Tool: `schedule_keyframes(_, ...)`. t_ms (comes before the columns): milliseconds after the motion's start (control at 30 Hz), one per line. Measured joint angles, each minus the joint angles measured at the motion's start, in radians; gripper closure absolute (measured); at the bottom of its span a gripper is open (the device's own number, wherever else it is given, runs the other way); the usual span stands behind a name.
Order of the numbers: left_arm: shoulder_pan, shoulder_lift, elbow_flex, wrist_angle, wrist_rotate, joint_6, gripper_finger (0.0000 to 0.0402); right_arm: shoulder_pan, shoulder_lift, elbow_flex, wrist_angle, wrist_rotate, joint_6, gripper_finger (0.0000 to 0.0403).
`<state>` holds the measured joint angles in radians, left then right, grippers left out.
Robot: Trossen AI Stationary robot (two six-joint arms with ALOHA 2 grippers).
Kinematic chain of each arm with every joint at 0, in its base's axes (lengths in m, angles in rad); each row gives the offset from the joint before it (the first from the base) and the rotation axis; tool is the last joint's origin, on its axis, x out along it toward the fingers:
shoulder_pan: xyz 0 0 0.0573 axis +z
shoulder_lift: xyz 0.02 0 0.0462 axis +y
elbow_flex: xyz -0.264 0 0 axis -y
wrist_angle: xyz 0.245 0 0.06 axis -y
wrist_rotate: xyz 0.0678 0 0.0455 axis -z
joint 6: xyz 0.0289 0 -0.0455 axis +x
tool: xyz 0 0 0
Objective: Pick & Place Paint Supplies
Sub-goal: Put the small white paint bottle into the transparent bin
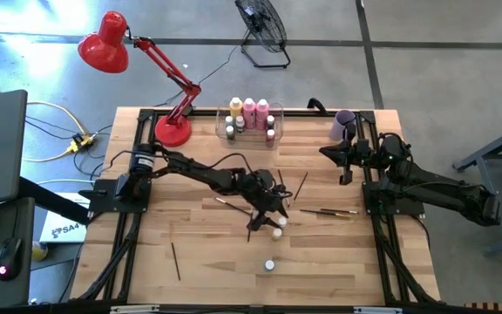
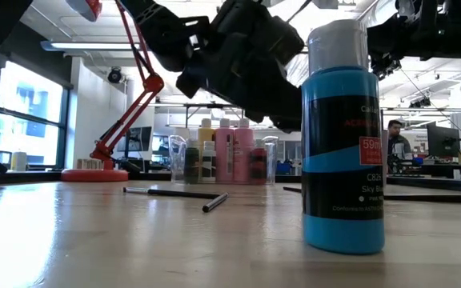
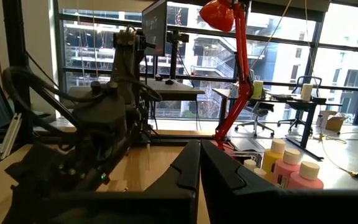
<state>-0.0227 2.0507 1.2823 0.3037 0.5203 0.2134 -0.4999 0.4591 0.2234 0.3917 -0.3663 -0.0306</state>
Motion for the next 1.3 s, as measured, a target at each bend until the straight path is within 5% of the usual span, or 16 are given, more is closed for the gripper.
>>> schedule_keyframes(1100, 0.002, -0.001, 0.001, 0.007, 0.001, -0.013, 0.0191, 0.0, 0.0, 0.0, 0.0, 0.0, 0.0, 0.0399)
schedule_keyframes(1300, 0.002, -0.001, 0.001, 0.007, 0.001, -0.014, 0.022, 0.0, 0.0, 0.0, 0.0, 0.0, 0.0, 0.0399)
